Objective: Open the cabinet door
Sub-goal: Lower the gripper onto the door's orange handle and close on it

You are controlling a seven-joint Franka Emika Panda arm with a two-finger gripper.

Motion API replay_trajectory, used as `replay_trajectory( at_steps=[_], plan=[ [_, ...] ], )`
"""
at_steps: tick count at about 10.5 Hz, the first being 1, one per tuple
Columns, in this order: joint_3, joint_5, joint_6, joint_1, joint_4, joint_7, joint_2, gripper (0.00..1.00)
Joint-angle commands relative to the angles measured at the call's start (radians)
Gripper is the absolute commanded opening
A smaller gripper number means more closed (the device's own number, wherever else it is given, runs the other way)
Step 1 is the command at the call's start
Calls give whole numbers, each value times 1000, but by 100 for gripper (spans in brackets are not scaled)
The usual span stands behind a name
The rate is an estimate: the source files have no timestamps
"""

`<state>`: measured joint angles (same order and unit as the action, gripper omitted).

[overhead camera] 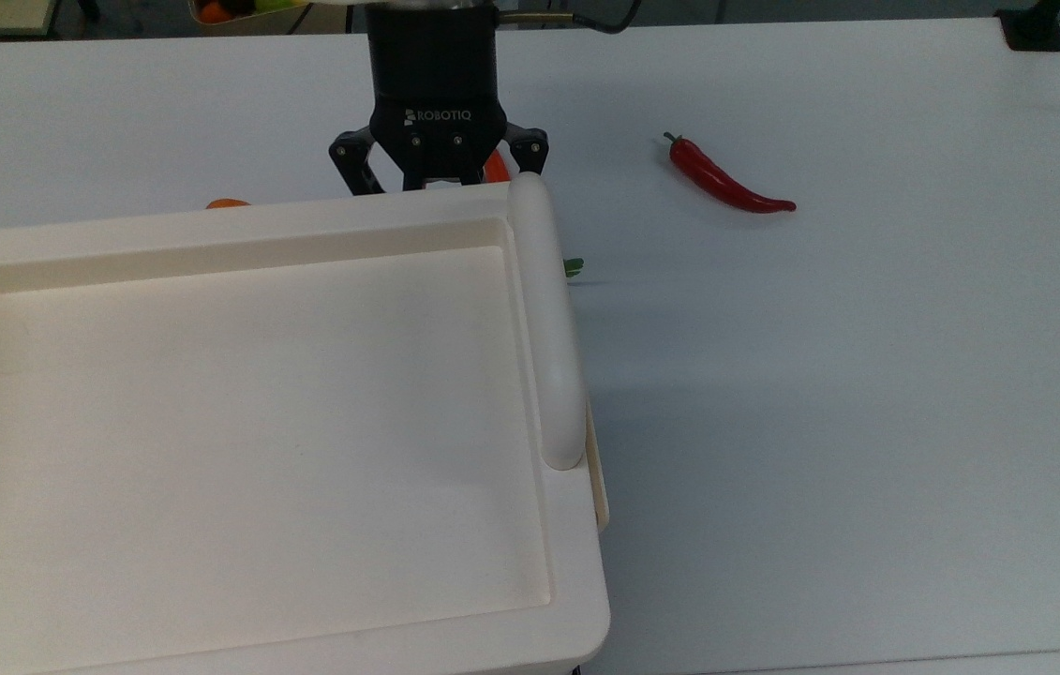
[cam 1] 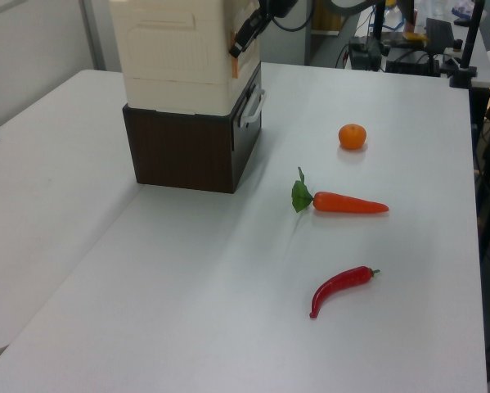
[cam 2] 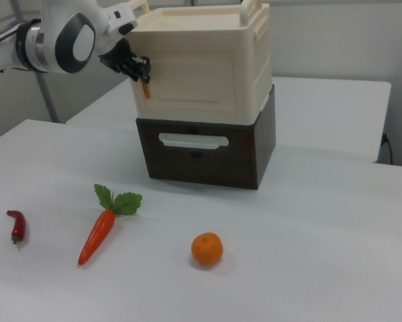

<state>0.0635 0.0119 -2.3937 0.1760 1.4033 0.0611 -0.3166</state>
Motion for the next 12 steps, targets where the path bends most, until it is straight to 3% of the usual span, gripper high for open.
replay_trajectory(
  at_steps=[1,4,6,11,12],
  plan=[
    [21,-43,-62,14,-27,57,-38,0],
    [19,-49,-47,13,-1,57,-1,0],
    [18,-43,-19,11,77,57,59,0],
    [15,-13,238,-18,105,59,168,0],
    [15,-12,296,-35,106,54,183,4]
  ],
)
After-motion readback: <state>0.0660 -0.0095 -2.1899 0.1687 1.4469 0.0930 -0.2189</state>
